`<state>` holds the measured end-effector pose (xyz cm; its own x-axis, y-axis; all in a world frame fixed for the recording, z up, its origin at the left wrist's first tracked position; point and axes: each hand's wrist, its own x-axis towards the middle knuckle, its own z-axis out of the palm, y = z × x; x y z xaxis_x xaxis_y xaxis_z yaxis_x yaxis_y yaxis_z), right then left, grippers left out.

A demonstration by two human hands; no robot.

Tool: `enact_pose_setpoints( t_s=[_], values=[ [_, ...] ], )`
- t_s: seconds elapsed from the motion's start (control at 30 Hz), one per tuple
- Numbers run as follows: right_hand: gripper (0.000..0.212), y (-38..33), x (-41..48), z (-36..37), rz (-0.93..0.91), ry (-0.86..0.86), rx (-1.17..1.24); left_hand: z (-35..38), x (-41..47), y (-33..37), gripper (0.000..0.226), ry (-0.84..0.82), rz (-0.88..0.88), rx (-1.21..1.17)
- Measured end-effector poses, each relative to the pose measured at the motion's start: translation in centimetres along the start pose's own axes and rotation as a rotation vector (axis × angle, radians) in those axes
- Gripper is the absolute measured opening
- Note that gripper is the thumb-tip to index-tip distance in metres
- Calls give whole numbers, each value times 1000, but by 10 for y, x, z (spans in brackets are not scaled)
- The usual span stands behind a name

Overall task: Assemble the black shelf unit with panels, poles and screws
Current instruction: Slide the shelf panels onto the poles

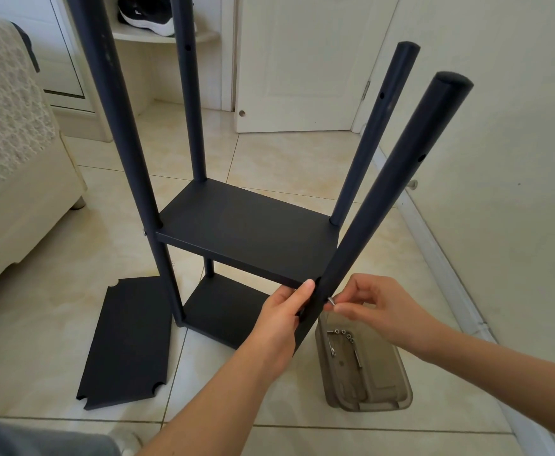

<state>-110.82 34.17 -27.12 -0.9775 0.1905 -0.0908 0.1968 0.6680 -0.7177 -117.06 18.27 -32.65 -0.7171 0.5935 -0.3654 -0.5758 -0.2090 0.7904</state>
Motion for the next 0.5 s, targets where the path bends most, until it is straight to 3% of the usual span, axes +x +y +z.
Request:
enact_pose_setpoints(
  t_s=[0.17,0.5],
  values=[
    [16,1,2,-1,-43,14,-121,0,0,-1,23,7,3,-10],
    [24,1,-1,6,-55,42,-126,1,1,-1,21,63,-17,7]
  ],
)
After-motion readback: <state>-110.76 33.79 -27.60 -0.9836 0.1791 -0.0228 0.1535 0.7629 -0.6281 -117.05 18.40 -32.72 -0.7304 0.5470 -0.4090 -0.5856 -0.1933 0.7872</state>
